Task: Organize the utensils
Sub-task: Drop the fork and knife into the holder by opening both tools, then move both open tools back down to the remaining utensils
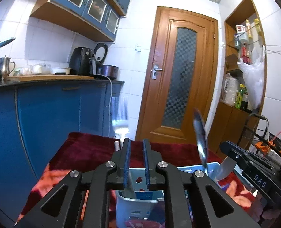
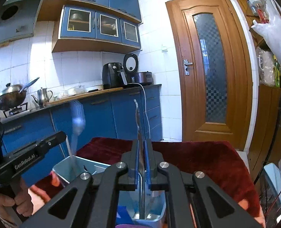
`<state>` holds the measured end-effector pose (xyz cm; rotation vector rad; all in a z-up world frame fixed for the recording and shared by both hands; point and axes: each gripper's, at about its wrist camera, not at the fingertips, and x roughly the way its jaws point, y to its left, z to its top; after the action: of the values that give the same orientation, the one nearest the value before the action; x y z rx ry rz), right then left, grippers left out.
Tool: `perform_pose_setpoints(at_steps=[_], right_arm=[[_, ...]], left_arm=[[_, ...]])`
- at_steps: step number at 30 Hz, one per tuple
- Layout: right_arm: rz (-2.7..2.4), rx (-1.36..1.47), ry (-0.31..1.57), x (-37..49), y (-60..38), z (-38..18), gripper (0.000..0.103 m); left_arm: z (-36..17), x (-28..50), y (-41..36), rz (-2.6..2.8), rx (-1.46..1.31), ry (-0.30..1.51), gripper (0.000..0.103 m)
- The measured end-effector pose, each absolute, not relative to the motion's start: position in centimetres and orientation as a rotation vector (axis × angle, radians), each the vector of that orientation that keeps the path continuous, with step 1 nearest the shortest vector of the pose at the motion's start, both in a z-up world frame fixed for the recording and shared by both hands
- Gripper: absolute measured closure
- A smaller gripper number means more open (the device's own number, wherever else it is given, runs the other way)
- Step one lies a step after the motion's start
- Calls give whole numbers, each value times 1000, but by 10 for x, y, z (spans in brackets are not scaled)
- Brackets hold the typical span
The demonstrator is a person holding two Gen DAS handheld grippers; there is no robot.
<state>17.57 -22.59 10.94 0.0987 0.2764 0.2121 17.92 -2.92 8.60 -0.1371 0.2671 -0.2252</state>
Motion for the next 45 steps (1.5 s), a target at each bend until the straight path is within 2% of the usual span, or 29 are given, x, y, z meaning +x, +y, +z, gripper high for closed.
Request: perform_pose_setpoints(at_steps=[3,14,33,45], right_arm=[[218,110,270,169,-227,113,94],[222,112,288,147,-229,119,91],[241,125,446,84,-218,128,84],[186,162,567,46,-215,97,79]], left_arm=[[88,174,-29,-232,-133,265,78],[94,157,-23,-234,-127,288,78],[97,97,-5,-222,-101,469,78],[74,66,-4,-245,-90,584,78]])
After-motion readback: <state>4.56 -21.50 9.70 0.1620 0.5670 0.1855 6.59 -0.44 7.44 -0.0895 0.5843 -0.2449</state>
